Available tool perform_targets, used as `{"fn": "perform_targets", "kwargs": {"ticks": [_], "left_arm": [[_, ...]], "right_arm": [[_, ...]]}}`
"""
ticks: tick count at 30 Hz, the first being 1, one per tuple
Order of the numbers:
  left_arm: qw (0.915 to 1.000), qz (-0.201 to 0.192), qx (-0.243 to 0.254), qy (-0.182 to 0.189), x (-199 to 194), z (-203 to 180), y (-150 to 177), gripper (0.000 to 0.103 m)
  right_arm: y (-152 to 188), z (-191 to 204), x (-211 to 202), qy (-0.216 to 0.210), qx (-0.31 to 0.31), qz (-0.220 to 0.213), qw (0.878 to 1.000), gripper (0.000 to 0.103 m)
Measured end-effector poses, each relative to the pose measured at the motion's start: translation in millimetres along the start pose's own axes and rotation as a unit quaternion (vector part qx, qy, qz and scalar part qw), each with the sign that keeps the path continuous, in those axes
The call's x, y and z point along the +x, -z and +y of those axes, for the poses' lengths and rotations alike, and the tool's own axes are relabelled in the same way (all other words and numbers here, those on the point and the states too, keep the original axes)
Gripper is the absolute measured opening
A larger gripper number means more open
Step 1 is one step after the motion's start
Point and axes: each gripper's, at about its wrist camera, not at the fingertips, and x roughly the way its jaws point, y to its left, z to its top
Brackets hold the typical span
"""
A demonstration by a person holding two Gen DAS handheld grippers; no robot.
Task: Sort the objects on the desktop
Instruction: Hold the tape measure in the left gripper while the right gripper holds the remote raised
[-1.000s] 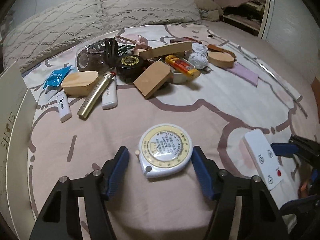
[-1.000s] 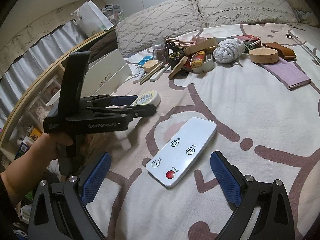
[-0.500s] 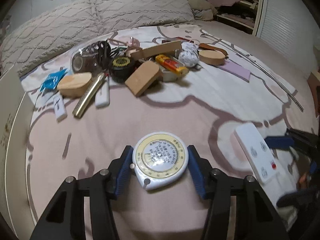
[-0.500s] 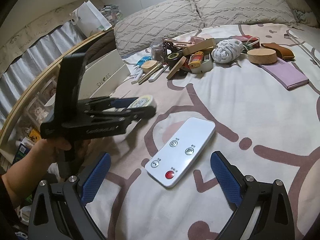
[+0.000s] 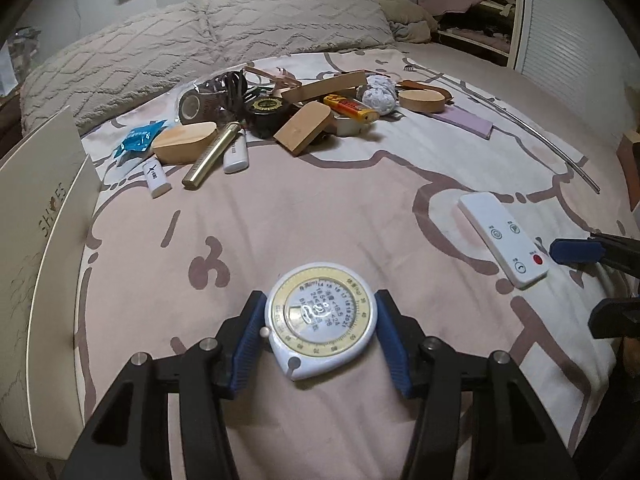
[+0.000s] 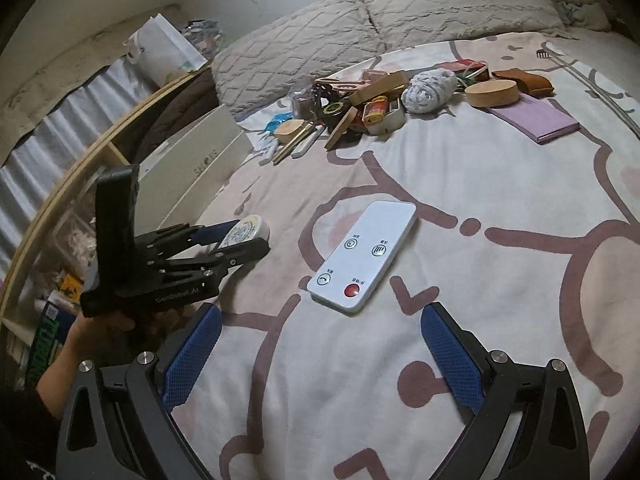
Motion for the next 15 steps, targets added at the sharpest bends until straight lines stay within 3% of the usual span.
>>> {"fn": "perform_targets", "kwargs": {"ticks": [6, 11, 15], "left_arm": [[0.9999, 0.001, -0.010, -0.006, -8, 4, 8, 0.054], [0.9996, -0.003, -0.017, -0.021, -14, 5, 17, 0.054], [0.9986, -0.003, -0.049, -0.016, -18, 13, 23, 0.054]], "right_arm": [[-5, 9, 5, -0.029, 0.010, -0.012, 0.999, 0.100], [-8, 23, 19, -0.039, -0.008, 0.004, 0.999, 0.100], [-17, 38, 33, -0.055, -0.030, 0.020, 0.998, 0.100]]}}
